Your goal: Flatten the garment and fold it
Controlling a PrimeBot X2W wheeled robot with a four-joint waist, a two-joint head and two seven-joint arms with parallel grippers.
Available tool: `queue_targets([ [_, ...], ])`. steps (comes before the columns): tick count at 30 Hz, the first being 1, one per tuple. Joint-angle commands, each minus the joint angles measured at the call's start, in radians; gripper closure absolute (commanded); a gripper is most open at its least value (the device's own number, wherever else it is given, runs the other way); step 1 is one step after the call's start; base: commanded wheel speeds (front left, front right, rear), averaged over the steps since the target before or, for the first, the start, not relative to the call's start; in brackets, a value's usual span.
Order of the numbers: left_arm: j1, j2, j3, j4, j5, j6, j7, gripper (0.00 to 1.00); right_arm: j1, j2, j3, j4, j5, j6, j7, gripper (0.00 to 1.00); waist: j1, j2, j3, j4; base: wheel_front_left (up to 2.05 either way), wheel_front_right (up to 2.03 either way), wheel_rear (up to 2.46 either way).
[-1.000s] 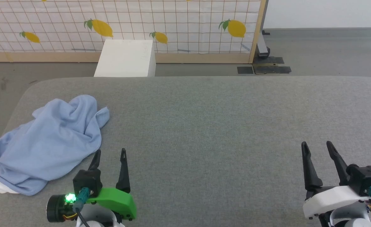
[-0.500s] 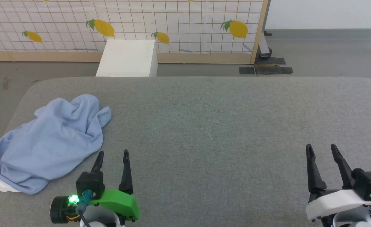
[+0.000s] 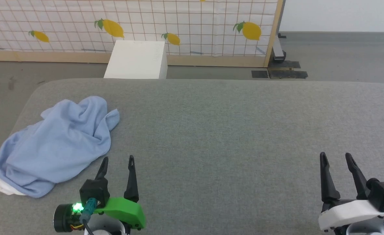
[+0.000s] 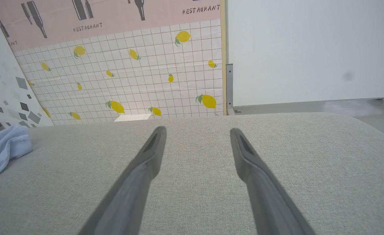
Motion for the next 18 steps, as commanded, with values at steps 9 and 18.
queue_targets([
  [9,-0.02,-0.004,0.001,0.014,-0.018,0.013,-0.027,0.0,0.019,0.002,-0.01,0.019,0.002,-0.001,-0.028,0.0,0.0,0.0,-0.004,0.08,0.0,0.0,0.0],
  [18,-0.015,-0.003,0.003,0.024,-0.027,0.021,-0.045,0.0,0.018,0.002,0.0,0.038,0.002,-0.001,-0.046,0.0,0.0,0.0,-0.003,0.204,0.0,0.0,0.0],
])
